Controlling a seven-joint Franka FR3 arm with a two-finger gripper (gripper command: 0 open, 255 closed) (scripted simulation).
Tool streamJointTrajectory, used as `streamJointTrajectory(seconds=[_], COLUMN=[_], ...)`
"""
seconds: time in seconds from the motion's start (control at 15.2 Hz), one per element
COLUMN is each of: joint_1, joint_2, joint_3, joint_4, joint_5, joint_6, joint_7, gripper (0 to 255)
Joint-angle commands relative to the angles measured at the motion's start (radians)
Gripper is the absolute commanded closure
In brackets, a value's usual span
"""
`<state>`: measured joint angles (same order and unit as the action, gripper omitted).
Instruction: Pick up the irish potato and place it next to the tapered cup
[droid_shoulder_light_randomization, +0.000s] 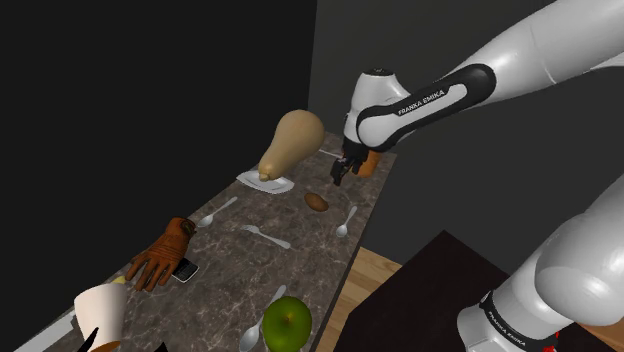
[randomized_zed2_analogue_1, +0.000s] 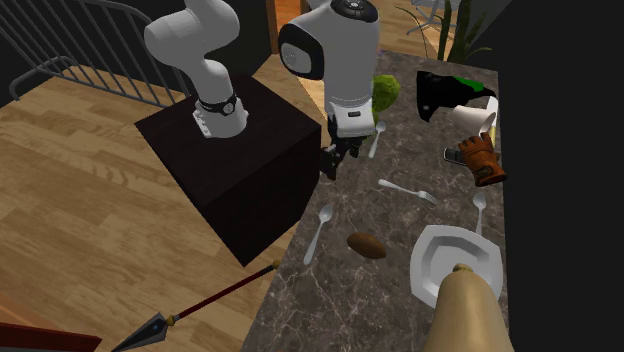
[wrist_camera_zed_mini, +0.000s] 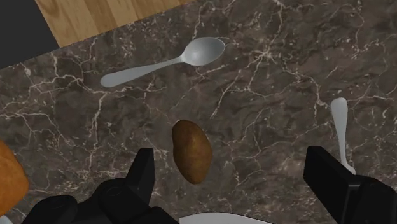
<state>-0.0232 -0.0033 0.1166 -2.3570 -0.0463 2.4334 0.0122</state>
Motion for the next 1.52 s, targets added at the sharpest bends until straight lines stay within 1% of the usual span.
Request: streamJointTrajectory(seconds=[0.0,0.26,0.53,0.99,1.45], joint_1=[-0.002,0.007,0.027,0.065,0.067], joint_2=[0.081,0.239,0.397,0.672,0.756], joint_3=[-0.002,-0.016,-0.043,-0.092,-0.103], joint_4=[0.034,0.120,0.227,0.466,0.511], joint_5=[-0.032,-0.098,-0.155,-0.210,-0.218], joint_6=[0.049,0.124,0.177,0.221,0.261], joint_7=[0.019,0.063,0.101,0.135,0.140], gripper=[0,0,0,0,0])
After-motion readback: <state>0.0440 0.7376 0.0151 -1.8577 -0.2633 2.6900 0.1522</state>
